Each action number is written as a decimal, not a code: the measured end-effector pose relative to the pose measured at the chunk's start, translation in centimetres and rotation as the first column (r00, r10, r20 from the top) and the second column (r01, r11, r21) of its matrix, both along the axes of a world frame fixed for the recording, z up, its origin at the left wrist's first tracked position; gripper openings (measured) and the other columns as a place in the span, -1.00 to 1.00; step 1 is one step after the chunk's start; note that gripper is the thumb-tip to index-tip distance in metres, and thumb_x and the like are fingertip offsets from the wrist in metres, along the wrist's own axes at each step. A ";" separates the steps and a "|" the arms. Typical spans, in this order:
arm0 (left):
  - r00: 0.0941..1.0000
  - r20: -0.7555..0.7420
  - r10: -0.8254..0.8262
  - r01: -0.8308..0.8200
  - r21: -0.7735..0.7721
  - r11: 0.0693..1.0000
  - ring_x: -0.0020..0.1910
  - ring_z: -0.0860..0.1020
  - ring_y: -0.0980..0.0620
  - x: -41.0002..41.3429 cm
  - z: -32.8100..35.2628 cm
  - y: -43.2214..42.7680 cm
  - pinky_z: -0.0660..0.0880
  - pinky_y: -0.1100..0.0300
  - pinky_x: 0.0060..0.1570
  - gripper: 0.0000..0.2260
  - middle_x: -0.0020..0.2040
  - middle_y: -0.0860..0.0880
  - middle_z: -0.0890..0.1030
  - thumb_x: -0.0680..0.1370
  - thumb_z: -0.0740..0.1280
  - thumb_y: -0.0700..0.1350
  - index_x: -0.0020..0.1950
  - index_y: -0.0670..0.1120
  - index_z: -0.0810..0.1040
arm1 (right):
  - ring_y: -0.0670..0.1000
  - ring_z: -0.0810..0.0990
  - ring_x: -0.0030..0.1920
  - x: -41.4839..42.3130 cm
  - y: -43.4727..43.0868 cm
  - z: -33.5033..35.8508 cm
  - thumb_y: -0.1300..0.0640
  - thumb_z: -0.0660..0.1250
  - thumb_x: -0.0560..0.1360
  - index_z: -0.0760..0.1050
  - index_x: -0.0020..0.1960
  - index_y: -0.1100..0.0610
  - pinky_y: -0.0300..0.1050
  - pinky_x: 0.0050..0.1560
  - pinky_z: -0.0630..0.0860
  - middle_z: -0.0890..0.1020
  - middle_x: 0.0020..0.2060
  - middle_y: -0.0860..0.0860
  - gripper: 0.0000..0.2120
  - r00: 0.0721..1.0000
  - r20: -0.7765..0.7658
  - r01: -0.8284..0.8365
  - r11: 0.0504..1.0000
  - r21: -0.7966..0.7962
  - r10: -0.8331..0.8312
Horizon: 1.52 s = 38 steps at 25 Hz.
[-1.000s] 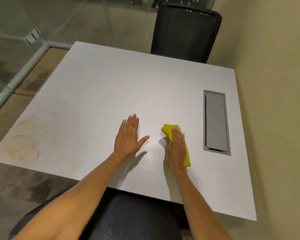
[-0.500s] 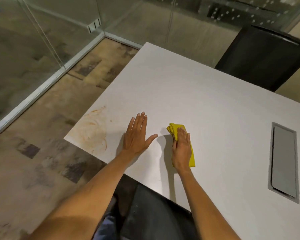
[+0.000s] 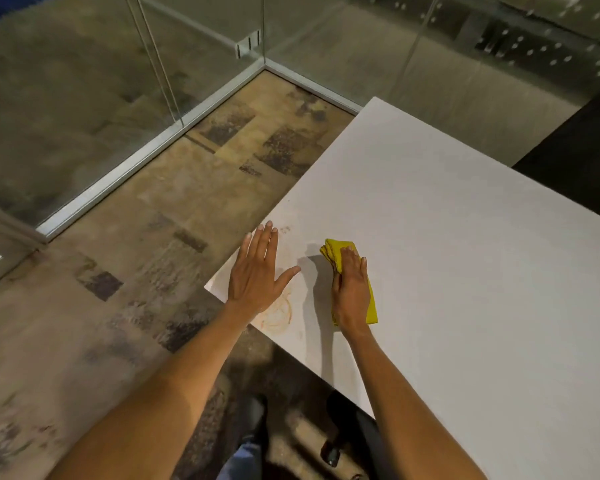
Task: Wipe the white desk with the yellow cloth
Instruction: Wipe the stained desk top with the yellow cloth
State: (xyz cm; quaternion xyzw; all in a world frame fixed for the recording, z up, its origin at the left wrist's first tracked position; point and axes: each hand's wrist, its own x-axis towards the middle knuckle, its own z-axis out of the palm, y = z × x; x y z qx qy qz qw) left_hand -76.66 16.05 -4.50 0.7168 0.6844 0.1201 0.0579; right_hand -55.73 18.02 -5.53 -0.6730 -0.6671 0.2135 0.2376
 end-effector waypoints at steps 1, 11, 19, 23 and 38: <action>1.000 -0.010 0.009 -0.009 -0.006 1.000 0.64 0.10 -0.15 -1.3 -0.3 0.0 0.00 -0.11 0.61 -0.19 0.65 -0.21 0.13 0.64 -0.04 0.38 0.64 -0.24 0.09 | 0.16 0.13 0.54 -1.2 0.6 -0.1 0.22 0.15 0.62 0.22 0.53 0.09 0.07 0.49 0.21 0.27 0.52 0.08 -0.51 1.000 0.005 -0.016 1.000 -0.003 0.016; 0.987 -0.011 0.162 -0.162 -0.054 0.985 0.65 0.04 -0.14 -11.6 -4.3 -1.7 -0.03 -0.10 0.61 -0.18 0.66 -0.21 0.07 0.64 -0.07 0.38 0.64 -0.23 0.08 | 0.21 0.21 0.51 -10.2 8.2 -2.6 0.29 0.16 0.61 0.24 0.52 0.19 0.09 0.48 0.22 0.32 0.48 0.18 -0.53 0.968 0.165 -0.204 0.977 0.065 0.191; 0.970 -0.006 0.244 -0.243 -0.113 0.963 0.66 -0.01 -0.12 -15.7 -7.5 -3.7 -0.03 -0.13 0.61 -0.20 0.67 -0.19 0.03 0.64 -0.04 0.38 0.65 -0.20 0.07 | 0.15 0.16 0.53 -10.8 11.3 -7.6 0.07 0.11 0.65 0.23 0.52 0.17 -0.11 0.54 -0.02 0.28 0.51 0.12 -0.53 0.916 0.165 -0.361 0.931 -0.057 0.365; 0.967 -0.027 0.252 -0.254 -0.135 0.958 0.65 0.02 -0.14 -16.6 -8.9 -4.4 -0.03 -0.13 0.61 -0.20 0.66 -0.20 0.05 0.63 -0.05 0.38 0.65 -0.19 0.07 | 0.03 0.03 0.57 -11.5 11.5 -7.5 -0.19 0.02 0.63 0.11 0.57 0.10 0.02 0.56 -0.03 0.18 0.55 0.04 -0.40 0.873 0.273 -0.410 0.911 -0.039 0.405; 0.958 -0.019 0.286 -0.285 -0.165 0.944 0.65 0.01 -0.13 -16.6 -11.2 -7.0 -0.03 -0.15 0.61 -0.24 0.67 -0.19 0.05 0.64 0.00 0.35 0.65 -0.16 0.11 | 0.06 0.14 0.55 -12.3 12.8 -8.7 -0.07 -0.01 0.66 0.23 0.52 0.17 -0.05 0.55 0.04 0.31 0.50 0.10 -0.48 0.900 0.153 -0.419 0.908 0.033 0.409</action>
